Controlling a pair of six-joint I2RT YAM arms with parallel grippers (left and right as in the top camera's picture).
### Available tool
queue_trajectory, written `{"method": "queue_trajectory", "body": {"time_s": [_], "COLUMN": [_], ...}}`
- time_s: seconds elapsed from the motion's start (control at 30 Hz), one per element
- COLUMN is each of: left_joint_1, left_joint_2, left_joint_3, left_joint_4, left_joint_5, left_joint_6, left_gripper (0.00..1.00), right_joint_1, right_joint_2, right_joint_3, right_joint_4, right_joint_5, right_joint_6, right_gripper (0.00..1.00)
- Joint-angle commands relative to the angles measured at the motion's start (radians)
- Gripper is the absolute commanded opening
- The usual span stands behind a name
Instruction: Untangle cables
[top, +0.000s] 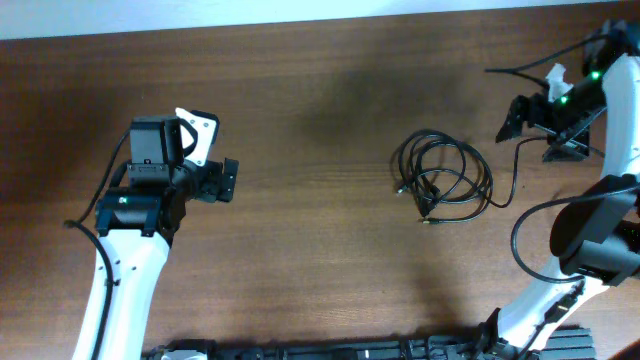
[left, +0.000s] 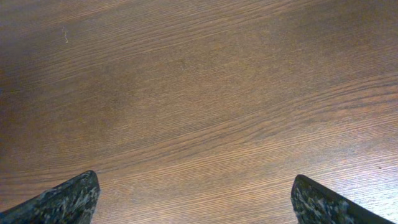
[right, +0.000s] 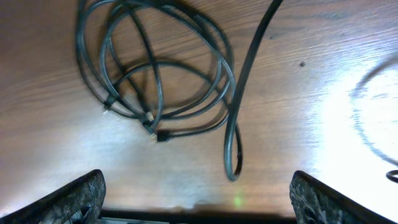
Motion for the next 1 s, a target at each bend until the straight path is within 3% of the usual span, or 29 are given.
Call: {"method": "queue_trajectory", "body": {"time_s": [0.0, 0.17, 0.2, 0.27, 0.3, 0.5, 0.63, 0.97], "left_joint_1": [0.006, 0.006, 0.006, 0.006, 0.006, 0.006, 0.006, 0.006], "left_joint_2": [-0.011, -0.011, -0.011, -0.011, -0.011, -0.011, -0.011, -0.011], "left_joint_3": [0.003, 0.003, 0.003, 0.003, 0.003, 0.003, 0.003, 0.003], "left_joint_4": [0.002, 0.002, 0.002, 0.002, 0.002, 0.002, 0.002, 0.002], "left_joint_5": [0.014, 0.014, 0.014, 0.014, 0.014, 0.014, 0.014, 0.014], "left_joint_6": [0.011, 0.011, 0.011, 0.011, 0.011, 0.011, 0.011, 0.011], "left_gripper": [0.99, 0.99, 0.99, 0.99, 0.99, 0.99, 0.99, 0.99], "right_joint_1": [0.013, 0.013, 0.013, 0.013, 0.013, 0.012, 0.013, 0.012], "right_joint_2": [0.003, 0.003, 0.003, 0.003, 0.003, 0.0, -0.039, -0.151], "right_joint_3": [-0.091, -0.244, -0.264, -0.299, -0.309, -0.298, -0.162, 0.598], "right_joint_4": [0.05, 0.164, 0.183, 0.209, 0.216, 0.235, 0.155, -0.074], "right_joint_5": [0.12, 0.104, 0.101, 0.1, 0.101, 0.048, 0.017, -0.196], "right_joint_6": [0.073, 0.084, 0.084, 0.084, 0.088, 0.079, 0.053, 0.055], "right_gripper": [0.92, 0.89, 0.78, 0.07, 0.04, 0.04, 0.04, 0.04]}}
